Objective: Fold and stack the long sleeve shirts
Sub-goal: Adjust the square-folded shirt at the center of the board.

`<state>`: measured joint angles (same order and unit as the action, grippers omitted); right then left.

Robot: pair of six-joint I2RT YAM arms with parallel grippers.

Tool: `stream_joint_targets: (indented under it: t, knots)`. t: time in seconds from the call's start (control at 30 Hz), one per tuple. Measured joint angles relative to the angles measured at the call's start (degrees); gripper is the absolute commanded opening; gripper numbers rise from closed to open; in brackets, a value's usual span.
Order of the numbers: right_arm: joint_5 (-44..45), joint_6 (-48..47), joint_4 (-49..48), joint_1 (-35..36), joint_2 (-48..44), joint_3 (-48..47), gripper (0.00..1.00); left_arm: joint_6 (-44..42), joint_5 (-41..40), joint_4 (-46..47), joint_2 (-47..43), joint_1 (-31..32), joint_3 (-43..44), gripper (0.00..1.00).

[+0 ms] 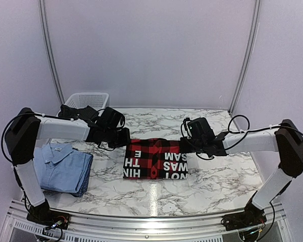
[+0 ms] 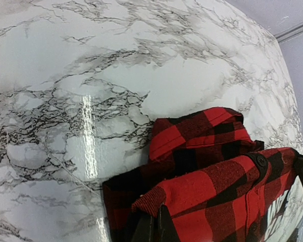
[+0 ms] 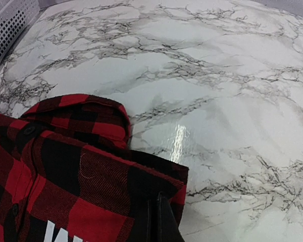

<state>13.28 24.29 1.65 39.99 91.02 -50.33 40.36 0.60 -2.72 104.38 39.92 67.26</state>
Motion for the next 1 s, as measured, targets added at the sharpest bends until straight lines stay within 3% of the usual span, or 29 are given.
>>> stream_joint_targets:
  t: [0.3,0.77,0.83,0.9,1.0]
  knots:
    - [-1.92,-3.21,-7.65,-4.26,9.81,-4.48,0.0,-0.98,2.56,1.25,9.07,-2.73,4.15,0.0]
    - [-0.94,-4.04,-7.23,-4.7,4.7,-8.0,0.02,-1.42,1.86,1.33,4.57,-3.54,6.73,0.02]
    - [-1.38,-4.63,-7.98,-5.49,6.62,-9.62,0.1,-1.88,1.68,1.33,5.9,-4.24,8.66,0.17]
    - [-2.56,-5.16,-8.63,-6.97,10.1,-12.11,0.25,-2.62,1.49,1.42,8.59,-5.05,11.39,0.5]
    - [-4.39,-5.95,-8.17,-9.51,16.0,-16.76,0.47,-2.82,1.4,1.25,13.31,-6.47,14.88,0.74]
